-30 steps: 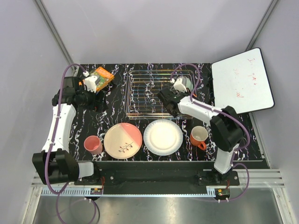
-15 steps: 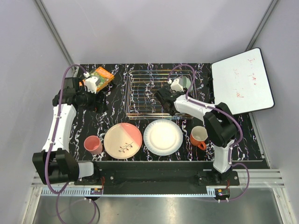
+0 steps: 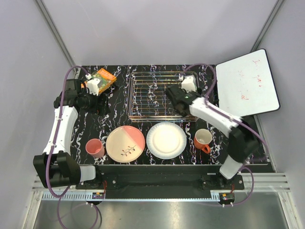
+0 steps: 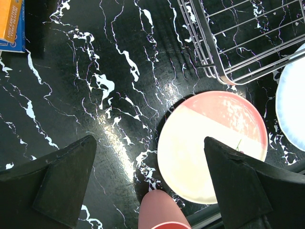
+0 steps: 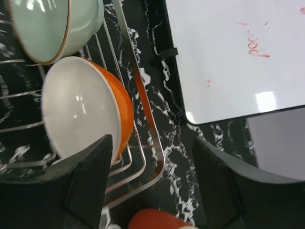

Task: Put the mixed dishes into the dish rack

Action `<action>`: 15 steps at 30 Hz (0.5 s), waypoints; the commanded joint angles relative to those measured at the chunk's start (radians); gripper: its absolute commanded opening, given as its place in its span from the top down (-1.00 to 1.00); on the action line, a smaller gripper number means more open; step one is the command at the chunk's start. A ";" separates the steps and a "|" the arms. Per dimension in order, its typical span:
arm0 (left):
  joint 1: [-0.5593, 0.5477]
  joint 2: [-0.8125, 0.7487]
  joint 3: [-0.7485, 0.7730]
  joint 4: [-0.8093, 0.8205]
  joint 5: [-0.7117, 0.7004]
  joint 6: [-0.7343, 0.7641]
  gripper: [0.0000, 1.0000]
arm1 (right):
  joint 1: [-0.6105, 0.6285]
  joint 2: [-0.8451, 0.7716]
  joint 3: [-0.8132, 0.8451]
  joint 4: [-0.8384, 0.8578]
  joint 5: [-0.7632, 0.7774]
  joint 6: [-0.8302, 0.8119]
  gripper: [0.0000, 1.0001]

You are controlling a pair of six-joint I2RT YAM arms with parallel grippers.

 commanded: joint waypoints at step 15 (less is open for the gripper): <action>-0.001 0.015 0.035 0.038 0.016 -0.008 -0.98 | 0.267 -0.901 -0.540 0.247 -0.755 0.126 -0.43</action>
